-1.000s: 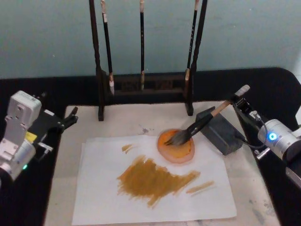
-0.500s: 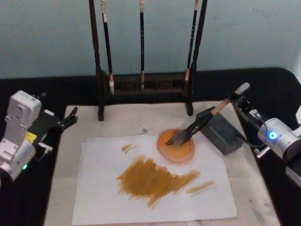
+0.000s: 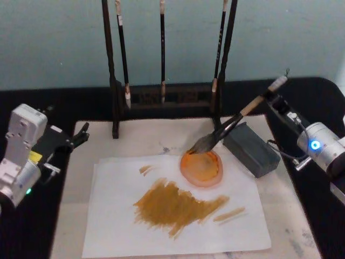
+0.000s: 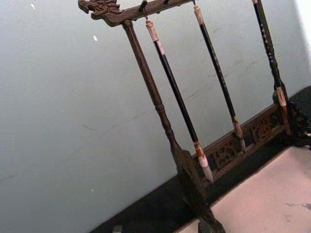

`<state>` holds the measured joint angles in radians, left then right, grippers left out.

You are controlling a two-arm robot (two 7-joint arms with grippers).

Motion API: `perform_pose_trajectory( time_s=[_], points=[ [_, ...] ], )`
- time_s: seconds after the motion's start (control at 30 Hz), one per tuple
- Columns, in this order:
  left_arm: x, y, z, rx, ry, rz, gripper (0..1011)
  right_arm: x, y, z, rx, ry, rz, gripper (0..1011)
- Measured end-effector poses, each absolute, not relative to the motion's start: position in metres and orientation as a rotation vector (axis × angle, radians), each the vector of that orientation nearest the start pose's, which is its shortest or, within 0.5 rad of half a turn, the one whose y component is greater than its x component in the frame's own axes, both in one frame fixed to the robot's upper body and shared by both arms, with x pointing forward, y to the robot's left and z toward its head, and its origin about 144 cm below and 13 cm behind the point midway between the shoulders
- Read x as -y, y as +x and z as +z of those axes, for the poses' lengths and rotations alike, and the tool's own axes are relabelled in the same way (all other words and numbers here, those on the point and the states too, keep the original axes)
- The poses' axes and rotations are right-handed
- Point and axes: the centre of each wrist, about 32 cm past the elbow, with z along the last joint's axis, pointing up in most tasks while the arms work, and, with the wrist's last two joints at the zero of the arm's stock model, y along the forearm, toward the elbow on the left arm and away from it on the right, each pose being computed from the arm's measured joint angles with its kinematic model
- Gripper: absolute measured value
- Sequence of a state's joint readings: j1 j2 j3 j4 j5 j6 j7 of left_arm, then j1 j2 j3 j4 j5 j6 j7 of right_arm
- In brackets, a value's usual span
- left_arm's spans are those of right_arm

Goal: Pick up the brush from the inkstone, write on the paper, then place the brush back to its original position.

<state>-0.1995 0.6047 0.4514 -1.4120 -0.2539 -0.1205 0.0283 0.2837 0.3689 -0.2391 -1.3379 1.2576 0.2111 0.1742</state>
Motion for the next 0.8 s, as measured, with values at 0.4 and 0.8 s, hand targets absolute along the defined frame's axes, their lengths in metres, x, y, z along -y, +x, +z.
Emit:
perform_pose_trajectory(
  time_s=[0.4,0.8],
  points=[
    [-0.31,0.489,1.14,0.285,0.304,1.248,1010,0.284,0.519,1.192,-0.538,0.404,-1.026,158],
    [-0.31,0.489,1.14,0.285,0.304,1.248,1010,0.282,0.494,1.204,-0.332,0.294,-0.976,158]
  ],
)
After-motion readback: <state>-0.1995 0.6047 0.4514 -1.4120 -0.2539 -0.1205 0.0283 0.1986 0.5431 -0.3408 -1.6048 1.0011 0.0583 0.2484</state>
